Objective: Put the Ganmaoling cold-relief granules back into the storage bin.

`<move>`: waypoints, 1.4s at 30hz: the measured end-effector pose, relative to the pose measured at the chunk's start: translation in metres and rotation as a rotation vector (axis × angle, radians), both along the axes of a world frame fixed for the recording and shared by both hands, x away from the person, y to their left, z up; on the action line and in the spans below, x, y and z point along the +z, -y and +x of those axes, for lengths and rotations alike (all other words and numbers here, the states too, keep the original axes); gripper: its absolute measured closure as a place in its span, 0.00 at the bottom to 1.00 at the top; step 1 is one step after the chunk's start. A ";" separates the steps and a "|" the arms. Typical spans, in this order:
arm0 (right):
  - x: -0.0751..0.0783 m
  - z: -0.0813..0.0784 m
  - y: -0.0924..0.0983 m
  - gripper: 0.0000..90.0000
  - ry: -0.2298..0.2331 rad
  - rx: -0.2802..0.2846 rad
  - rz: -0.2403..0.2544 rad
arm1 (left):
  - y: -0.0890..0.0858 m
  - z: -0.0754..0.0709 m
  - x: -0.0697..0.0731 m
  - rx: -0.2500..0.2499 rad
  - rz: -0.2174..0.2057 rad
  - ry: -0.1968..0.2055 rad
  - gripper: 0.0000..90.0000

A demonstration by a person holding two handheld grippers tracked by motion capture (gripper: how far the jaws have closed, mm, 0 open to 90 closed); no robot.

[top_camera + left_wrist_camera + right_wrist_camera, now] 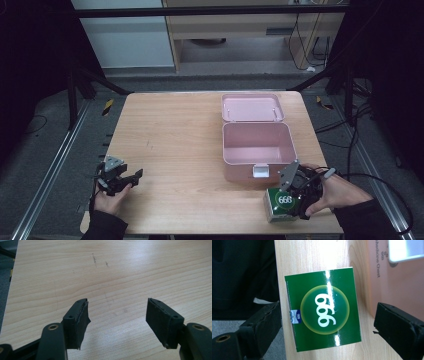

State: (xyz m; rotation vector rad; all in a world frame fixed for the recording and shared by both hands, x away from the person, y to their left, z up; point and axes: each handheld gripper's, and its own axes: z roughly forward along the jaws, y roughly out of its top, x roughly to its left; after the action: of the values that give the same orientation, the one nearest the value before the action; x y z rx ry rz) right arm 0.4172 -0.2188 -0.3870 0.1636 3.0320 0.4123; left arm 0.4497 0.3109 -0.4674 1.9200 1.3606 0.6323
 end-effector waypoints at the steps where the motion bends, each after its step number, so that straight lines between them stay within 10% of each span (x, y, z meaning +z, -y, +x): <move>1: -0.002 0.000 0.000 0.08 0.001 0.005 -0.003 | 0.000 0.000 0.000 0.000 0.000 0.000 0.38; 42: -0.033 0.003 -0.014 0.08 -0.019 0.023 -0.095 | 0.000 0.000 -0.001 -0.002 0.008 -0.005 0.38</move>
State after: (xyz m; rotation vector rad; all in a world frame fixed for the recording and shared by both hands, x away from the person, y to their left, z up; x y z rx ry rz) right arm 0.4205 -0.2048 -0.4200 0.1270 3.0670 0.2688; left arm 0.4502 0.3105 -0.4682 1.9301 1.3610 0.6340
